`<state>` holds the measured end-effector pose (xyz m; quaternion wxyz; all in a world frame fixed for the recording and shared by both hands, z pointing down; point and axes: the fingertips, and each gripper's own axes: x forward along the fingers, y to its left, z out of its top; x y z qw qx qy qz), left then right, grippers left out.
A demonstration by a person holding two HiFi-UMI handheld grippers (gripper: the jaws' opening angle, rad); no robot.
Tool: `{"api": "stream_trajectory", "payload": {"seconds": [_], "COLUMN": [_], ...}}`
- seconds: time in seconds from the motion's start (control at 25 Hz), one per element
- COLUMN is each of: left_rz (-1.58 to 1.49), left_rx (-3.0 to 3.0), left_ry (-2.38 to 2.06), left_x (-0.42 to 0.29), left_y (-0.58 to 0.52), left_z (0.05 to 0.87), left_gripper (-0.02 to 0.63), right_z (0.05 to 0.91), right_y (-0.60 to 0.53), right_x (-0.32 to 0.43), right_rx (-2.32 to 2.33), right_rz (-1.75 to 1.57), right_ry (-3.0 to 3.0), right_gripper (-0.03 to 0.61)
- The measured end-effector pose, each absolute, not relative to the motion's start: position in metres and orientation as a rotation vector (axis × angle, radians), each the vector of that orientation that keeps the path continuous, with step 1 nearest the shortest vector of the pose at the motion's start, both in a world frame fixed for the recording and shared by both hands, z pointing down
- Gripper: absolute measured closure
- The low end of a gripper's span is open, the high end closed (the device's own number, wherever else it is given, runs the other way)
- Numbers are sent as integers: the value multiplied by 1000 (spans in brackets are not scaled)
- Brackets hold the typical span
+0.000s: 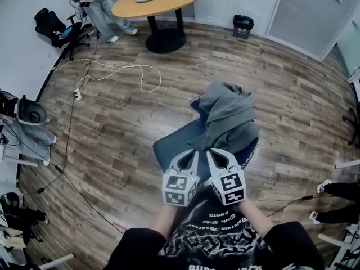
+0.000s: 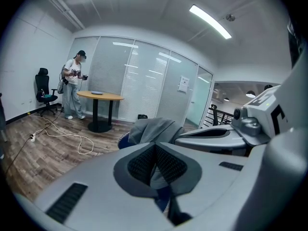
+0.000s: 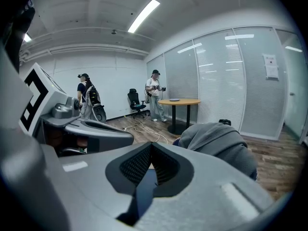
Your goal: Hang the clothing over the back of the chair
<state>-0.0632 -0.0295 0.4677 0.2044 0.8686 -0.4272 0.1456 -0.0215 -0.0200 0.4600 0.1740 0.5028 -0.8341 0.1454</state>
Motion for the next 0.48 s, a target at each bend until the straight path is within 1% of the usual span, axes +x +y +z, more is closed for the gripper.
{"api": "stream_trajectory", "payload": {"seconds": [0.24, 0.48], "left_rz": [433, 396], "left_rx": [2434, 2438], "left_ry": [-1170, -1173], "left_x": [-59, -53], "left_y": [-30, -39], "left_z": [470, 466], "left_gripper": [604, 604], "right_z": [459, 455], "right_y": [-20, -25], "right_x": [-21, -23], "right_rx": [1453, 1431], "right_rz": [439, 402], "right_ry": [-2355, -2358], "right_gripper": [574, 574]}}
